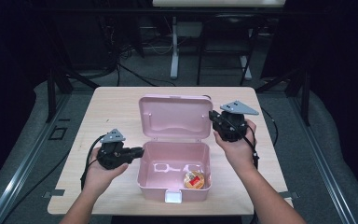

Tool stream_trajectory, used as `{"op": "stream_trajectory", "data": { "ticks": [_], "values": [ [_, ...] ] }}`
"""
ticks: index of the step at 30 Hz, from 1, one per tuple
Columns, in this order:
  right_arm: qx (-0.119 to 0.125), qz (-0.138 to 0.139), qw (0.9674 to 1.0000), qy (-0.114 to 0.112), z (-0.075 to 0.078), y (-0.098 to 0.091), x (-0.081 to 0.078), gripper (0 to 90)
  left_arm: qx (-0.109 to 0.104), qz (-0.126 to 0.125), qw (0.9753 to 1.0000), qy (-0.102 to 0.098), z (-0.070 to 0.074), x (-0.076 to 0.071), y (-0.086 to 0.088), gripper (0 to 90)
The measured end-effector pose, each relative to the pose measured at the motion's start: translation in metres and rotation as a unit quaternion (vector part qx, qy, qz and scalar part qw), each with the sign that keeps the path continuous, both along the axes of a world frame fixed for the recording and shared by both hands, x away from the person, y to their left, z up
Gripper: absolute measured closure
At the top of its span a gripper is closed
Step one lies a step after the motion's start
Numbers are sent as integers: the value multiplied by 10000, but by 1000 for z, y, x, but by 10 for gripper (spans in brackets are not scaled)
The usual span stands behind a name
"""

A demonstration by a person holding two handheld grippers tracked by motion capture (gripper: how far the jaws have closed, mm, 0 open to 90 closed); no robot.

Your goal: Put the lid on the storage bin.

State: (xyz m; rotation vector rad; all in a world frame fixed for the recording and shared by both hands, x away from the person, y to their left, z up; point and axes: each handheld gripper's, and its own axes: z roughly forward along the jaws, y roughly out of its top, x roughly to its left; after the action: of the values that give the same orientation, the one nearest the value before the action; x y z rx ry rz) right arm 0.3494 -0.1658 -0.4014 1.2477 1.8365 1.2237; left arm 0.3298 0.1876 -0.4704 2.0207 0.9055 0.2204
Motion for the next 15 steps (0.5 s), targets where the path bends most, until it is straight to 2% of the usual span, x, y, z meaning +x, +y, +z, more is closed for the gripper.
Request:
{"op": "stream_trajectory", "data": {
  "ticks": [8, 15],
  "values": [
    [32, 29, 9999, -162, -3, -1, -9, 860, 12, 27, 10000, 5, 0, -1, -1, 816],
    [179, 30, 9997, -168, -5, -2, -2, 864, 7, 98, 10000, -6, 0, -2, -2, 815]
  ]
}}
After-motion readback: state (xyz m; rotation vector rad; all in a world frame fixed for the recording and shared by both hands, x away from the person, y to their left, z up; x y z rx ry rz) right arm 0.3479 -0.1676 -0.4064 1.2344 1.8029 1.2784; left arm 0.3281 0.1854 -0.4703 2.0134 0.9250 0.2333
